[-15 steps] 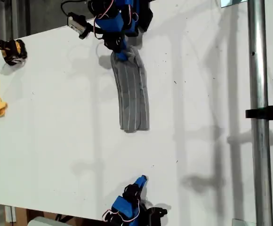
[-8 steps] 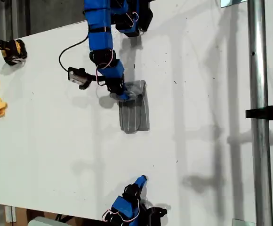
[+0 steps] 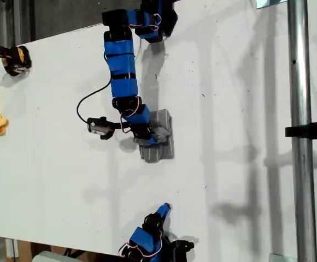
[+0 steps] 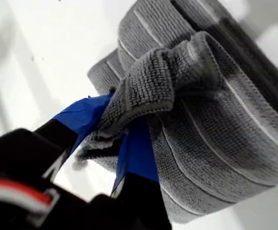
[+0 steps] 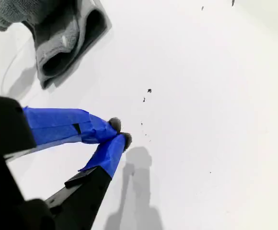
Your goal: Grasp corners of a towel and fold twice.
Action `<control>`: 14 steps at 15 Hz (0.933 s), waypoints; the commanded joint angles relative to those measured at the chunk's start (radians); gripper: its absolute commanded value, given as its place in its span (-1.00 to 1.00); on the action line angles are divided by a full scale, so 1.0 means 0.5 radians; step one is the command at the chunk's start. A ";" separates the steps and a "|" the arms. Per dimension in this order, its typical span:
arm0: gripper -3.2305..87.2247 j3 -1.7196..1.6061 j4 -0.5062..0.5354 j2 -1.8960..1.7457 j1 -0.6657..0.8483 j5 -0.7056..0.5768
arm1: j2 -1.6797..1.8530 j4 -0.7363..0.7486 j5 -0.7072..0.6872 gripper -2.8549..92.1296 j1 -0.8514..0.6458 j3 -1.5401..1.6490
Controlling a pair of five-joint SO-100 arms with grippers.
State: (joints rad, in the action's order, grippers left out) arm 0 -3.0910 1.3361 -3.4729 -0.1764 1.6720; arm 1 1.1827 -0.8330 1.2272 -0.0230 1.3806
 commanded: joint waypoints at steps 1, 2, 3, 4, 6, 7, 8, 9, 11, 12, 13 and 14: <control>-0.95 0.046 -0.015 -0.012 0.012 0.000 | -0.126 -0.003 0.021 -0.36 0.031 -0.156; -0.95 0.046 -0.015 -0.012 0.018 -0.006 | -0.144 0.009 0.025 -0.45 0.052 -0.160; -0.95 0.046 -0.018 -0.012 0.018 -0.009 | -0.071 0.003 0.006 -0.50 0.080 -0.187; -0.95 0.046 -0.018 -0.012 0.018 -0.003 | 0.064 0.012 -0.052 -0.51 0.098 -0.218; -0.95 0.046 -0.025 -0.012 0.028 -0.009 | 0.476 0.006 -0.138 -0.52 0.071 -0.150; -0.95 0.046 -0.025 -0.012 0.028 -0.003 | 0.758 -0.009 -0.147 -0.55 0.025 -0.006; -0.94 0.046 -0.028 -0.012 0.028 -0.003 | 1.080 -0.009 -0.163 -0.60 -0.034 0.190; -0.93 0.046 -0.028 -0.012 0.025 0.003 | 1.414 -0.028 -0.175 -0.62 -0.095 0.436; -0.90 0.046 -0.043 -0.012 0.034 -0.046 | 2.102 0.012 -0.126 -0.90 -0.199 1.175; -0.90 0.034 -0.089 -0.012 0.046 -0.104 | 2.461 0.015 -0.006 -0.94 -0.236 1.620; -0.90 0.009 -0.138 -0.012 0.086 -0.031 | 2.887 0.061 0.114 -0.94 -0.242 2.086; -0.90 -0.018 -0.144 -0.012 0.114 0.049 | 3.335 0.009 0.249 -0.94 -0.221 2.479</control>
State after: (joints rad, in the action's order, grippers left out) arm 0 -3.0956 1.2870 -3.4729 -0.1427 1.6628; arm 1 2.5249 -0.8299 1.2809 -0.1289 2.3547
